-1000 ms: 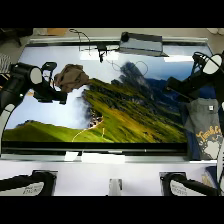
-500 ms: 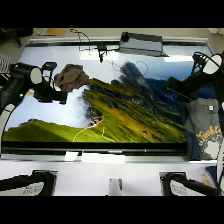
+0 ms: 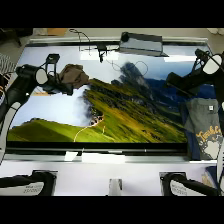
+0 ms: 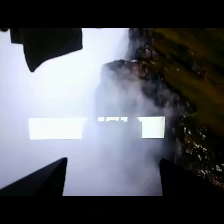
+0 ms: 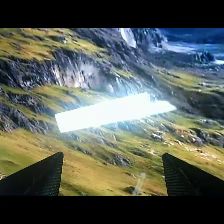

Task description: Fold the shirts.

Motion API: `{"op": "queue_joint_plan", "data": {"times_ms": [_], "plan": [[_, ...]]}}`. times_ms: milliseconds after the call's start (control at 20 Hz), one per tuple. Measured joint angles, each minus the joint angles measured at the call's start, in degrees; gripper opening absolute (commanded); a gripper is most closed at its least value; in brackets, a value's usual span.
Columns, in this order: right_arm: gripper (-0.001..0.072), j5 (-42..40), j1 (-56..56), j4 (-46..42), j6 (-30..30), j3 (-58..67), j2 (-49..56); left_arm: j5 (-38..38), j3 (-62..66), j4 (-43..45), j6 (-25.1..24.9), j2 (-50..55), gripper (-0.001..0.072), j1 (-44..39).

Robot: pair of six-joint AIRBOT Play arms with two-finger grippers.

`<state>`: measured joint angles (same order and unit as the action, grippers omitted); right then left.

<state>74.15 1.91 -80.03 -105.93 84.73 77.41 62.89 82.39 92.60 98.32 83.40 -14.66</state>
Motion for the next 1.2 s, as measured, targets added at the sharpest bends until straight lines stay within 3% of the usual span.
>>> {"op": "queue_joint_plan", "data": {"times_ms": [150,250,450,750,800,850,900,1050,1200], "plan": [[0.0671,-1.8,0.0,0.0,0.0,0.0,0.0,-8.6,0.3,-2.3,0.4,2.3,0.0706,0.4],[0.0647,-2.5,0.0,0.0,0.0,0.0,0.0,-13.2,3.2,-2.9,3.4,5.9,0.0706,2.7],[0.0647,-3.2,0.0,0.3,0.0,0.0,0.0,-11.6,14.9,-11.8,8.5,17.5,0.0708,10.4],[0.0647,-3.6,0.0,0.5,0.0,0.0,0.0,-12.0,22.0,-32.4,11.1,29.4,0.0679,16.5],[0.0647,-3.6,0.0,0.5,0.0,0.0,0.0,-12.8,22.3,-34.2,11.5,30.5,0.0483,16.8],[0.0647,-3.6,0.0,0.5,0.0,0.0,0.0,-13.7,22.5,-35.3,12.1,31.4,0.0196,16.8],[0.0647,-3.6,0.0,0.5,0.0,0.0,0.0,-14.7,22.7,-36.5,12.3,32.1,0.0037,16.8],[0.0656,-3.1,0.0,0.5,0.0,0.0,0.0,-16.7,22.9,-38.7,11.4,32.2,0.0034,16.4],[0.0653,-3.6,0.0,-0.3,1.2,0.0,0.0,-18.2,23.1,-39.5,3.1,27.4,0.0034,15.0]]}}
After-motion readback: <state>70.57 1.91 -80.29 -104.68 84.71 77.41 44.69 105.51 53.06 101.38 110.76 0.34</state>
